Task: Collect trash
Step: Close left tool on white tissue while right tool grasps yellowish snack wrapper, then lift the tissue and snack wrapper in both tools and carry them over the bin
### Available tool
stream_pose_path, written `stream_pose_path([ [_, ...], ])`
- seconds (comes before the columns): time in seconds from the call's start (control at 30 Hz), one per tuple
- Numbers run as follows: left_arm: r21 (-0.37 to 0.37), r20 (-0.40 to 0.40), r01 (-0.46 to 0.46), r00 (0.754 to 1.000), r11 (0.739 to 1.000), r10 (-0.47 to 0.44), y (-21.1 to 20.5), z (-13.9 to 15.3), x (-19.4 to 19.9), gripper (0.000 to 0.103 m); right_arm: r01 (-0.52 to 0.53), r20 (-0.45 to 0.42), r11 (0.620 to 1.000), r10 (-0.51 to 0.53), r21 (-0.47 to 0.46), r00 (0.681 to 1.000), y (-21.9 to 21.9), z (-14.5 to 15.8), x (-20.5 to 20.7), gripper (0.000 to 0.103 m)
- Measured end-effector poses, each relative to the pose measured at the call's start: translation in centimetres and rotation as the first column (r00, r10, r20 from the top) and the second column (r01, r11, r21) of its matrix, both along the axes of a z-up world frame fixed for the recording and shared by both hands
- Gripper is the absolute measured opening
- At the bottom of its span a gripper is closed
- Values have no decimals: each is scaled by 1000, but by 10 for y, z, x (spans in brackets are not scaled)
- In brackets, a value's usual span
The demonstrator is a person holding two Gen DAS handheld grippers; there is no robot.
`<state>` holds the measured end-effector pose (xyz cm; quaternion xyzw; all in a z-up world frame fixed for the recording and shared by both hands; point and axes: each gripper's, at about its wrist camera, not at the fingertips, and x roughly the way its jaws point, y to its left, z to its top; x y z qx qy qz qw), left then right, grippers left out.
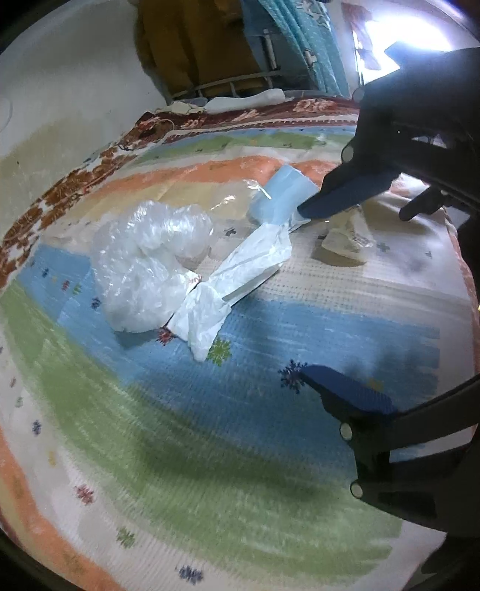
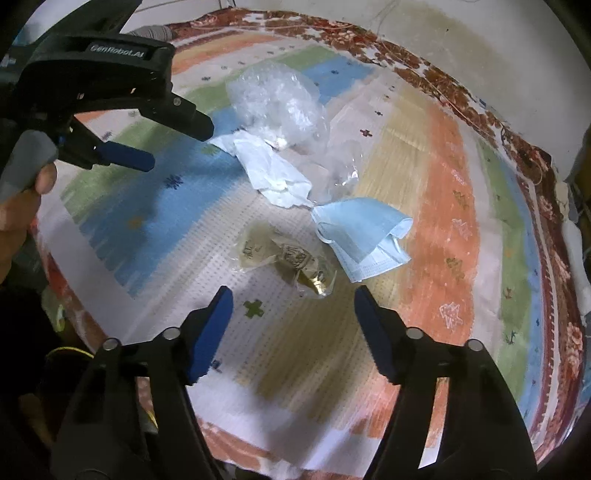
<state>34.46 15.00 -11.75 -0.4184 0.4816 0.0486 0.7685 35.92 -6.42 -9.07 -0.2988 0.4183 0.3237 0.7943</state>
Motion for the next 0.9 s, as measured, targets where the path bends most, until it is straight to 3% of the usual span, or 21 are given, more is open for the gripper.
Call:
stream_pose_path([
  [0.2, -13, -8, 12, 1000, 1000, -12, -11, -11, 22, 68, -11, -14, 999, 11, -34, 1000, 5, -11, 13, 49],
  [0.27, -25, -7, 14, 1000, 1000, -14, -15, -13, 29, 55, -12, -20, 1000, 12, -27, 1000, 6, -12, 17, 44],
  [0.5, -7, 3, 13, 1000, 1000, -13, -18, -27, 48, 46, -29, -36, 999, 28, -26, 999, 15, -22, 21, 26],
  [0.63, -22, 4, 16, 1000, 1000, -16, -17, -37, 57, 33, -36, -32, 998, 35, -43, 999, 19, -28, 21, 19],
  [0.73, 4, 3, 53, 999, 999, -53, -20, -40, 63, 9, -34, -26, 998, 33, -45, 999, 20, -26, 21, 13],
  [0.9, -2, 3, 74, 997, 997, -74, -19, -35, 57, 3, -16, -25, 999, 15, -29, 1000, 17, -17, 19, 8],
])
